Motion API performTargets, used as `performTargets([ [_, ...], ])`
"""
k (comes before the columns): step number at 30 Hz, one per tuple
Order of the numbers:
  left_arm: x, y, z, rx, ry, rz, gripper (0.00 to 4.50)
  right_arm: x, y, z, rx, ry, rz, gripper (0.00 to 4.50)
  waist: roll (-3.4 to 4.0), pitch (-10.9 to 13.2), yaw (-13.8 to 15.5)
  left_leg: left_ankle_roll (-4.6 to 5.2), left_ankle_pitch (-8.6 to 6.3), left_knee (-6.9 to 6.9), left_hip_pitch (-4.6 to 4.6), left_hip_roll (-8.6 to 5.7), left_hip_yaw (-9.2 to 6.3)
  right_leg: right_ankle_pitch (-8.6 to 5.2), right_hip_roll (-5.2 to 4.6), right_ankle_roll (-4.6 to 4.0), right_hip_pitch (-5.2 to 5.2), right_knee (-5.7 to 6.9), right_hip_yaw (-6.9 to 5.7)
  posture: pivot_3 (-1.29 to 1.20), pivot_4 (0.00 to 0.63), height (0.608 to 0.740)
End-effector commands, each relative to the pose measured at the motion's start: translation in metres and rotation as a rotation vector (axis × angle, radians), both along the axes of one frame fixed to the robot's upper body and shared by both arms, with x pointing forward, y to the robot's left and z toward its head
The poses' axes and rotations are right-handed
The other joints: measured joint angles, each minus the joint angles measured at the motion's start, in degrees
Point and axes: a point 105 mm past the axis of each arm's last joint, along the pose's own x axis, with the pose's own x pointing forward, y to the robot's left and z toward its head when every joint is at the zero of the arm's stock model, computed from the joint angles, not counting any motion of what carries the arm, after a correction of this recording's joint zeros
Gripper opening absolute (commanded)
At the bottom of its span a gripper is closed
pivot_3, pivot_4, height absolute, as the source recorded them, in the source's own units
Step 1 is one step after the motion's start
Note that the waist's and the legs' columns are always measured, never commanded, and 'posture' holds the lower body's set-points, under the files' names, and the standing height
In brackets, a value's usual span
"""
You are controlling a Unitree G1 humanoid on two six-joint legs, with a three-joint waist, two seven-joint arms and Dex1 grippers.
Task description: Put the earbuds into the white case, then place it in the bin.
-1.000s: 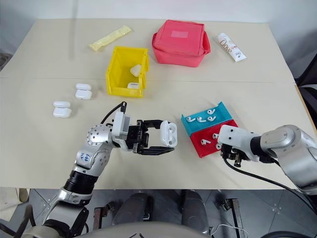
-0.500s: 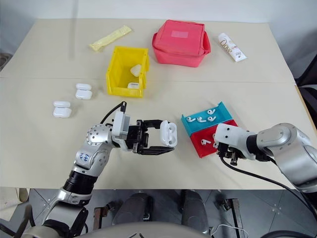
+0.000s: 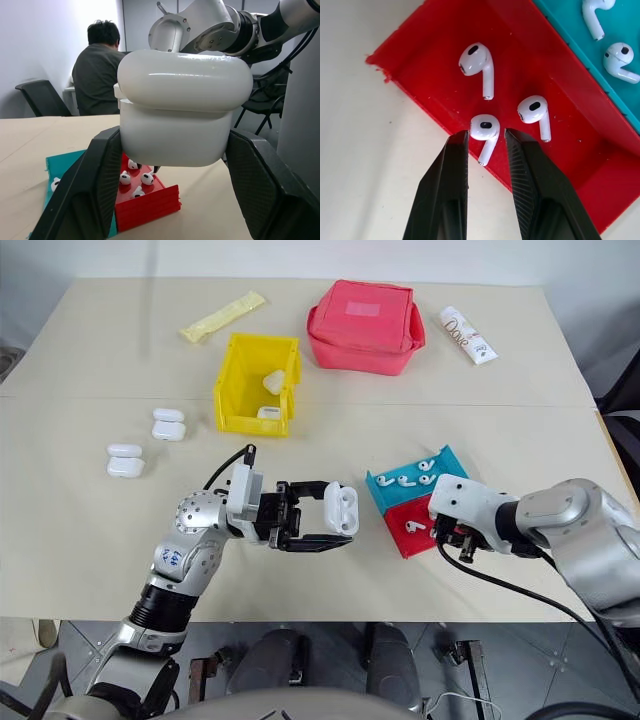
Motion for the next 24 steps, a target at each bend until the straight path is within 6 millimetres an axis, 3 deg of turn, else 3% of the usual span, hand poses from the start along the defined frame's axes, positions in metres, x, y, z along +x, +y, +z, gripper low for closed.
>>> performTargets([
  [1, -0.004, 0.000, 0.008, -0.020, -0.038, -0.009, 2.76, 0.001, 0.003, 0.001, 0.012, 0.004, -0.017, 1.18, 0.00, 0.00, 0.00, 0.00, 0.00, 0.00, 0.00, 0.00, 0.00, 0.00, 0.00, 0.00, 0.00, 0.00, 0.00, 0.00, 0.150, 0.740],
  [24, -0.006, 0.001, 0.007, -0.017, -0.036, 0.001, 2.76, 0.006, 0.005, -0.014, 0.016, 0.034, -0.054, 1.18, 0.00, 0.00, -0.08, 0.00, 0.00, 0.00, 0.00, 0.01, 0.00, 0.00, 0.02, 0.00, 0.00, 0.00, -0.01, 0.00, 0.150, 0.740],
])
